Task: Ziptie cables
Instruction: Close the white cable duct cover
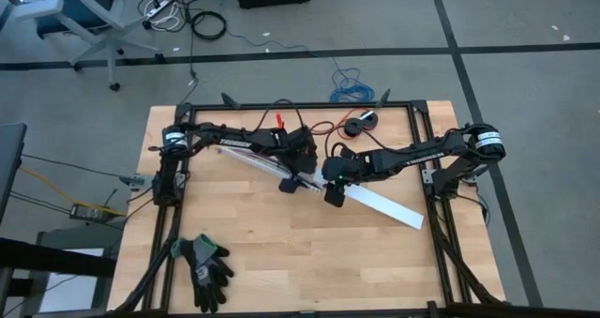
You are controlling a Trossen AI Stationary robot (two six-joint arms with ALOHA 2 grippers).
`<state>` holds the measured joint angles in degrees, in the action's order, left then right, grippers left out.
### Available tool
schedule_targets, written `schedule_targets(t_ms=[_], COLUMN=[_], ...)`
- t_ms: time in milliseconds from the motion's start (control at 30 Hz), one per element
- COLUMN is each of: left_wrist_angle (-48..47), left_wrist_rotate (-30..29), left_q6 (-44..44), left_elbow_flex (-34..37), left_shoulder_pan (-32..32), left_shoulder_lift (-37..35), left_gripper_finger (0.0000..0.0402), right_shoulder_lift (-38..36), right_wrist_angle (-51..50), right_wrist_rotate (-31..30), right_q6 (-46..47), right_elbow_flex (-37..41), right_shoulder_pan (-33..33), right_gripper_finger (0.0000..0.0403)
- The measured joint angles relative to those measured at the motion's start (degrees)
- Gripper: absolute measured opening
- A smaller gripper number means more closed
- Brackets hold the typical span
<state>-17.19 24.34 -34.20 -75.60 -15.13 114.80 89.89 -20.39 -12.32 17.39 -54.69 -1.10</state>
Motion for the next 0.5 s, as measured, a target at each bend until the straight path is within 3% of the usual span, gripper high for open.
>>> schedule_targets(t_ms=[500], left_wrist_angle=[5.8], left_wrist_rotate=[-1.9], left_q6=[-0.1], left_elbow_flex=[2.0], left_shoulder_pan=[1.8], left_shoulder_lift=[1.9], left_gripper_finger=[0.0294], right_shoulder_lift=[0.0], right_wrist_angle=[-0.1], right_wrist_rotate=[0.0], right_q6=[0.5], right_elbow_flex=[0.0], right_shoulder_pan=[0.0], right_gripper_finger=[0.0231])
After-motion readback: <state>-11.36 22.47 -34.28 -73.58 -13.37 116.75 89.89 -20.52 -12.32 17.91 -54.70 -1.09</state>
